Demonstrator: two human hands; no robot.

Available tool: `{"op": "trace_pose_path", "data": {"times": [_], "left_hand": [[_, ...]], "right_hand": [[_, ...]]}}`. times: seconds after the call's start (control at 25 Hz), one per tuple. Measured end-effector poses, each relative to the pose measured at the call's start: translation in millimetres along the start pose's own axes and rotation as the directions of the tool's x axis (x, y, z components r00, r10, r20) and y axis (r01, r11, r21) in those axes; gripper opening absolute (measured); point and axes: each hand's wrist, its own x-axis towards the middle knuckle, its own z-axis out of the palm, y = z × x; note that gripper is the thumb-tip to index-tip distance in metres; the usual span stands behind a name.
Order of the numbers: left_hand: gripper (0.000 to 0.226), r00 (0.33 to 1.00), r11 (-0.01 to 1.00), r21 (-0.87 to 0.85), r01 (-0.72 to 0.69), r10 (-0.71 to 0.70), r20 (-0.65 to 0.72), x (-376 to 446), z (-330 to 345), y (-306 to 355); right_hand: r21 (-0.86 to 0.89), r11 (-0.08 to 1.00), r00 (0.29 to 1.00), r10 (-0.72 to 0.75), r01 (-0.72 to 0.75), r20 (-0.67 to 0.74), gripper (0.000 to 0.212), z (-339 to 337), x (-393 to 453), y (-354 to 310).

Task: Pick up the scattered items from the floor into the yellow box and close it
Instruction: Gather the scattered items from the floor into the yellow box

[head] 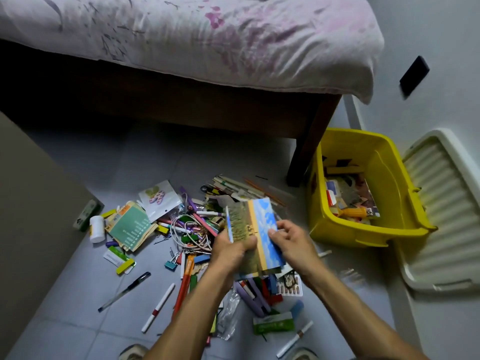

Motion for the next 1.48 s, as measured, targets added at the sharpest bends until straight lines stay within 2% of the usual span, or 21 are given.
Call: {"op": "trace_pose_path", "data": {"times": [0.04,0.12,0.16,0.24,0.32,0.4,0.48,0.56,0.64,0.72,0.76,0.8,0.84,0.96,1.0,1.08,1.12,1.2,1.28,1.4,1.48], "left_hand": [[0.040,0.997,0.998,0.060,0.010,-0.006,-0.071,2.7,-1.8,-10.6],[0.043,0.978,0.997,0.048,0.061,-0.050,-0.204,18.6,-10.9,-30.8],[0.047,0.968,0.996,0.024,0.084,-0.076,-0.238,26.5,-16.2,-38.7],[0.049,0.961,0.995,0.001,0.097,-0.094,-0.262,37.9,-26.0,-49.7],[0.035,0.962,0.995,0.000,0.101,-0.098,-0.254,49.5,-29.8,-57.2],[0.049,0.966,0.993,0.015,0.113,-0.106,-0.235,61.6,-31.6,-63.2],[0.071,0.970,0.992,0.041,0.122,-0.111,-0.217,71.2,-36.1,-65.5],[0.076,0.967,0.993,0.010,0.115,-0.110,-0.231,76.2,-39.1,-63.3],[0.081,0.958,0.995,-0.024,0.092,-0.095,-0.269,76.5,-38.1,-58.6],[0.087,0.949,0.998,0.013,0.068,-0.061,-0.310,70.8,-30.7,-52.5],[0.087,0.952,0.997,0.035,0.064,-0.051,-0.300,65.8,-24.5,-47.5],[0.083,0.961,0.998,0.042,0.056,-0.042,-0.274,59.6,-16.5,-42.4],[0.072,0.975,0.999,0.012,0.033,-0.030,-0.222,50.6,-8.4,-36.0],[0.017,1.000,0.981,-0.195,0.011,-0.009,0.008,21.6,18.9,-11.6],[0.013,0.996,0.976,-0.219,0.009,0.010,0.086,11.0,26.6,-2.7],[0.040,0.976,0.986,-0.164,-0.004,0.039,0.213,2.0,34.0,6.4],[0.049,0.970,0.992,-0.123,-0.041,0.069,0.232,-1.7,35.7,12.1],[0.052,0.983,0.993,-0.082,-0.089,0.101,0.157,0.3,33.1,16.8],[0.050,0.991,0.992,-0.079,-0.098,0.105,0.079,-0.5,24.9,18.6],[0.046,0.997,0.993,-0.099,-0.069,0.066,-0.029,-3.1,-0.4,17.4],[0.038,0.993,0.989,-0.128,-0.075,0.062,-0.104,3.7,-27.4,16.4]], "right_hand": [[-0.104,0.995,1.000,0.004,-0.004,0.000,0.017,3.9,1.7,14.6],[-0.374,0.926,0.996,0.008,-0.040,-0.086,0.025,0.4,7.7,47.9],[-0.548,0.834,0.991,-0.005,-0.069,-0.133,0.033,-3.1,10.6,63.9],[-0.803,0.592,0.995,-0.021,-0.064,-0.095,0.060,-4.6,17.5,94.0],[-0.885,0.466,0.999,0.038,-0.017,0.000,0.081,4.5,31.9,117.9],[-0.900,0.428,0.988,0.156,-0.082,-0.016,0.090,13.1,46.0,134.3],[-0.932,0.348,0.988,0.141,-0.102,-0.056,0.075,16.1,53.3,141.5],[-0.943,0.329,0.998,-0.015,-0.051,-0.059,0.038,12.9,51.7,133.2],[-0.887,0.459,0.968,-0.202,-0.042,-0.151,0.020,5.8,41.9,119.6],[-0.708,0.706,0.869,-0.342,-0.013,-0.357,0.016,-5.0,26.4,102.9],[-0.519,0.852,0.835,-0.337,0.074,-0.435,0.016,-7.9,17.5,92.4],[-0.298,0.944,0.845,-0.273,0.143,-0.460,0.016,-8.2,10.3,81.4],[-0.131,0.975,0.884,-0.219,0.180,-0.414,0.015,-7.3,4.5,69.1],[0.121,0.990,0.965,-0.036,0.069,-0.259,0.007,-4.0,-0.3,41.4],[0.273,0.962,0.975,0.056,0.005,-0.213,0.005,-6.2,-2.6,30.3],[0.464,0.886,0.973,0.122,-0.017,-0.197,0.017,-17.5,-3.7,14.5],[0.498,0.866,0.955,0.106,0.048,-0.276,0.019,-29.9,-4.7,1.7],[0.553,0.801,0.868,0.090,0.229,-0.489,0.020,-63.7,-0.3,-23.7],[0.607,0.750,0.823,0.154,0.262,-0.547,0.026,-96.3,3.7,-51.6],[0.514,0.852,0.913,0.287,-0.105,-0.289,0.058,-80.4,2.2,-63.5],[0.349,0.912,0.951,0.277,-0.214,-0.140,0.055,-34.1,1.0,-53.6]]}}
